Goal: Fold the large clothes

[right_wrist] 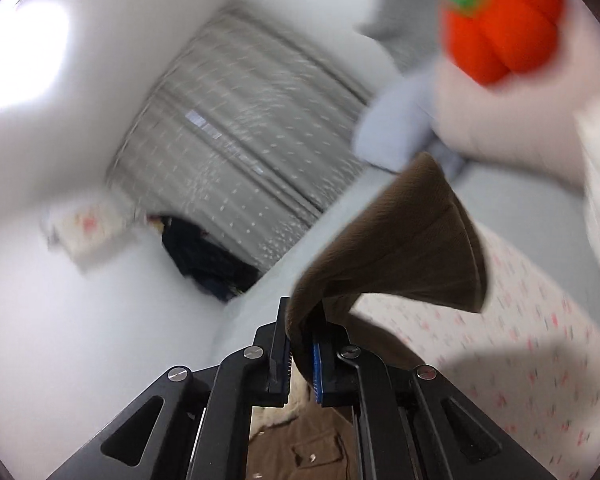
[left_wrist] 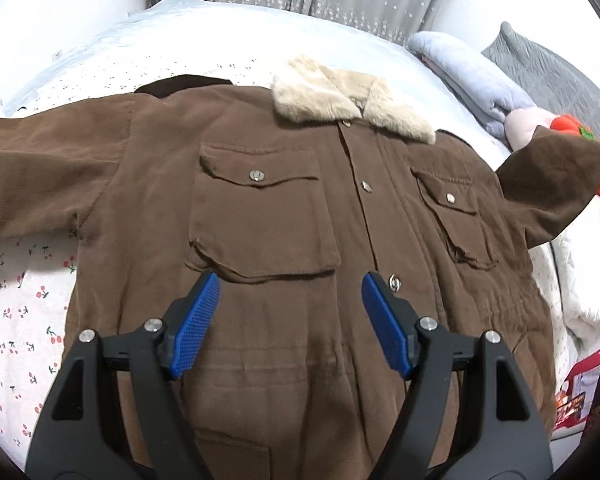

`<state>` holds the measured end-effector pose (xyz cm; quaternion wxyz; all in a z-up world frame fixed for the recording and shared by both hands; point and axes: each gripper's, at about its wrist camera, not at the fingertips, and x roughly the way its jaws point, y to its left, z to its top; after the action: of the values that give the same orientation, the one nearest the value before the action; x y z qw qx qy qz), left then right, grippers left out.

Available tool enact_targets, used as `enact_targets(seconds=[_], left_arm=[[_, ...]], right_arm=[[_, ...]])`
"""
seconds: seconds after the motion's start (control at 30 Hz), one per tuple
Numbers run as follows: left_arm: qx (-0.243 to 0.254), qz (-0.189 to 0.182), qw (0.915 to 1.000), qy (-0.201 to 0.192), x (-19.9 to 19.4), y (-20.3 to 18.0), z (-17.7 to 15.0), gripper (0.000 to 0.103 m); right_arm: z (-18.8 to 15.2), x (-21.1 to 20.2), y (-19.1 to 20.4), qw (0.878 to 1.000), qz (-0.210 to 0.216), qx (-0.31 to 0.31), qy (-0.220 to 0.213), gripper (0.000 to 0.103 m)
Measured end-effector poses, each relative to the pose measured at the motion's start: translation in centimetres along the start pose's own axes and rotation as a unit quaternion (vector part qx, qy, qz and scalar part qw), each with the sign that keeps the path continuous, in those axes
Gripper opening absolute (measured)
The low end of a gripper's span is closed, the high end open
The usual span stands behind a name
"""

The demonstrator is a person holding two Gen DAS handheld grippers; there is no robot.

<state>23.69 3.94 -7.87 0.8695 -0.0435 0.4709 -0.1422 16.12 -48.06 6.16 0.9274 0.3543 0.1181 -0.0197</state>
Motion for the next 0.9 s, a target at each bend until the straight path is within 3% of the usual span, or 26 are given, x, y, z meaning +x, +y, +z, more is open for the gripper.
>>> enact_targets(seconds=[0.1,0.23,0.33,0.4,0.47,0.5,0.6,0.63,0.7,0.77,0.9], left_arm=[[-0.006,-0.003,0.9999,-0.008,-0.2,0.6,0.5,0.074],[-0.015,-0.002,0.9997,-0.020,-0.5,1.7,1.1,0.074],[-0.024,-0.001,0.9994,-0.027,-0.4,2.8,1.4,0.074],[-0.030,0.000,0.9993,-0.024,0.1,3.5,1.5,0.074],[-0.032,-0.001,0.9993,-0.018,0.8,4.0,1.5,0.074],[-0.032,-0.002,0.9994,-0.014,1.3,4.1,1.6,0.074],[-0.031,-0.005,0.9995,-0.002,2.2,4.2,1.9,0.074],[-0.032,-0.008,0.9994,0.002,2.5,4.2,2.1,0.074],[-0.033,-0.024,0.9991,0.005,3.0,3.8,2.7,0.074],[-0.032,-0.044,0.9985,0.010,3.6,3.1,3.4,0.074],[-0.011,-0.091,0.9952,0.034,6.9,0.6,6.0,0.074]], right_arm=[[-1.8,2.7,7.4,0.994,-0.003,-0.105,0.028,0.008],[-8.1,8.8,15.1,0.968,0.011,-0.222,0.112,0.008],[-15.8,13.0,18.7,0.931,0.024,-0.303,0.205,0.008],[-21.6,15.4,19.5,0.896,0.032,-0.338,0.285,0.010],[-26.3,16.8,19.2,0.867,0.038,-0.352,0.351,0.020],[-29.0,17.3,18.8,0.846,0.041,-0.357,0.394,0.023],[-32.8,17.0,17.5,0.817,0.045,-0.358,0.449,0.029],[-33.2,16.5,17.2,0.816,0.052,-0.349,0.459,0.032],[-32.2,15.5,16.7,0.824,0.073,-0.322,0.461,0.041],[-29.6,14.8,16.1,0.841,0.090,-0.296,0.444,0.055],[-22.2,13.9,13.9,0.887,0.087,-0.233,0.389,0.064]])
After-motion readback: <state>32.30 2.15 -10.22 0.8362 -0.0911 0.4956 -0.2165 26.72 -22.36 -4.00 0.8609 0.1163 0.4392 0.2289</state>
